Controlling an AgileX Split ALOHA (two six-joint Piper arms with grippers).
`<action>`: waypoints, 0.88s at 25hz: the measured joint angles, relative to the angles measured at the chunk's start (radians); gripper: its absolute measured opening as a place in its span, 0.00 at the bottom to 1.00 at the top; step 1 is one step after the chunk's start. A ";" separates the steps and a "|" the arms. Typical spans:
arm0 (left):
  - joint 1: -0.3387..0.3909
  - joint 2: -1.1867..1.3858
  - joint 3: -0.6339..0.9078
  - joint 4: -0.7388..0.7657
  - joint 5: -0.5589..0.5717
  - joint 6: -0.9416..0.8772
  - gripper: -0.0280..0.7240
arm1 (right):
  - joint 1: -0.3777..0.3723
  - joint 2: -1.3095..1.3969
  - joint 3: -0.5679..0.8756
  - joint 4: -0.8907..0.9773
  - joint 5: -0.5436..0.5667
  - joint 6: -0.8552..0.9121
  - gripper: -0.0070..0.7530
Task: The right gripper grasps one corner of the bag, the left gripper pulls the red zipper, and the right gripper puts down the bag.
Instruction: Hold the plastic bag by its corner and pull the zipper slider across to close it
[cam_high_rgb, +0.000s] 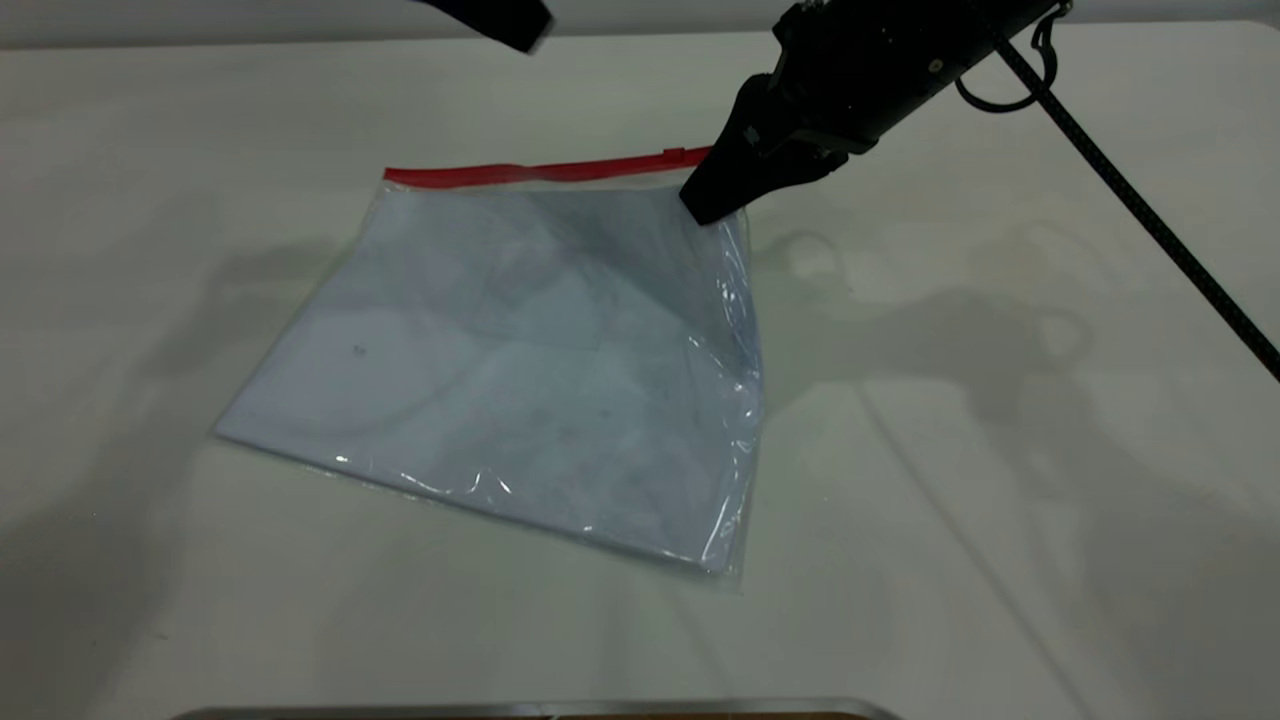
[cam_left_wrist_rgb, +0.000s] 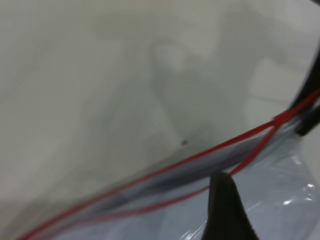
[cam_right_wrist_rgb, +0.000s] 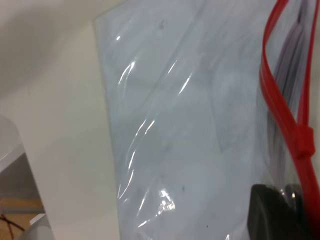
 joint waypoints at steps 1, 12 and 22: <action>-0.008 0.024 -0.036 0.001 0.033 0.002 0.72 | 0.000 -0.001 0.000 0.007 -0.001 -0.005 0.05; -0.076 0.194 -0.240 0.003 0.180 0.037 0.72 | 0.000 -0.006 0.000 0.019 0.004 -0.027 0.05; -0.106 0.236 -0.240 0.002 0.171 0.066 0.72 | 0.000 -0.009 0.000 0.023 0.017 -0.036 0.05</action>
